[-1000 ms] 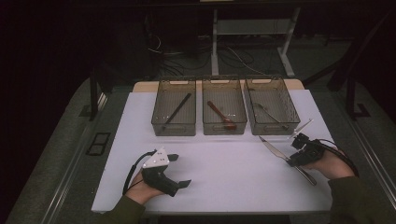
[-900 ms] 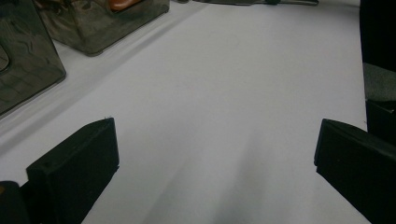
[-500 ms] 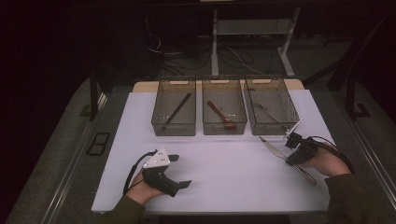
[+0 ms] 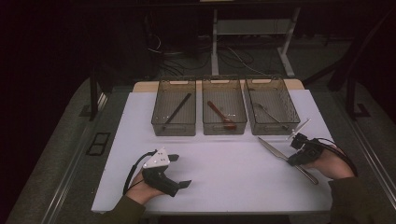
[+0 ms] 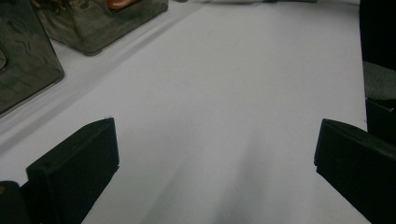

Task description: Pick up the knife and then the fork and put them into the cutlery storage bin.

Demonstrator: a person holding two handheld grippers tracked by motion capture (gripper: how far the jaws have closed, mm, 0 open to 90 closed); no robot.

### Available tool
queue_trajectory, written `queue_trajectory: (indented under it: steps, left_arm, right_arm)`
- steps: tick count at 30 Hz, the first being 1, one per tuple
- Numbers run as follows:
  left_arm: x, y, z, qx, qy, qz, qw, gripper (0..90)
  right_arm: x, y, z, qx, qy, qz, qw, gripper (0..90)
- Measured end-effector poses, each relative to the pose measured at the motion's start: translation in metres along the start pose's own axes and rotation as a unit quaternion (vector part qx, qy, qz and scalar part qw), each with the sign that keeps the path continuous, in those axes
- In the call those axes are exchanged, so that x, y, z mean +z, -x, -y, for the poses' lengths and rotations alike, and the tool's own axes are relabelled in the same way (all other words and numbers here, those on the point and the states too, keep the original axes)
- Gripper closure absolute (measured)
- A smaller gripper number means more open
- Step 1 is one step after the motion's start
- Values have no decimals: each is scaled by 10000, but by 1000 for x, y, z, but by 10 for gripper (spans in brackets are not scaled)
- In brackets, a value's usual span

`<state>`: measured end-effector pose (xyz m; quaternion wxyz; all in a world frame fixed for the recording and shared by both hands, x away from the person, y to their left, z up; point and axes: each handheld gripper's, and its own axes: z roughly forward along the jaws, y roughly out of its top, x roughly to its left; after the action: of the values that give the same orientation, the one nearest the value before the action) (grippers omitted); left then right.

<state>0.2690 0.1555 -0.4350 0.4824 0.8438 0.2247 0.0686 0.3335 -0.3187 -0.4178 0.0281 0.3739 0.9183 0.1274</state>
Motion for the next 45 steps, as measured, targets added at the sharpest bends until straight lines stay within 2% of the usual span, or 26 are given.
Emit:
queue_trajectory:
  steps: [5, 11, 16, 24, 28, 36, 41, 45]
  left_arm:
    - [-1, 0, 0, 1, 8, -5, 10000, 0]
    - [-1, 0, 0, 3, 13, -8, 10000, 0]
    - [-1, 0, 0, -3, 17, -13, 10000, 0]
    - [-1, 0, 0, 5, 8, -15, 10000, 0]
    - [-1, 0, 0, 8, 9, -15, 10000, 0]
    - [-1, 0, 0, 11, 14, -17, 10000, 0]
    - [-1, 0, 0, 0, 5, -16, 10000, 0]
    - [0, 0, 0, -6, 27, -15, 10000, 0]
  right_arm:
    - [-8, 2, 7, 40, 391, -160, 9991, 801]
    - [-19, 5, 14, 223, 932, -237, 9951, 801]
    - [-26, 10, 19, 399, 1353, -255, 9897, 801]
    - [-33, 15, 24, 584, 1763, -312, 9821, 804]
    - [-37, 16, 26, 689, 2033, -285, 9763, 806]
    - [-44, 19, 30, 824, 2425, -205, 9664, 806]
    - [-49, 21, 32, 903, 2556, -160, 9624, 807]
    - [-55, 22, 32, 994, 2719, -81, 9572, 807]
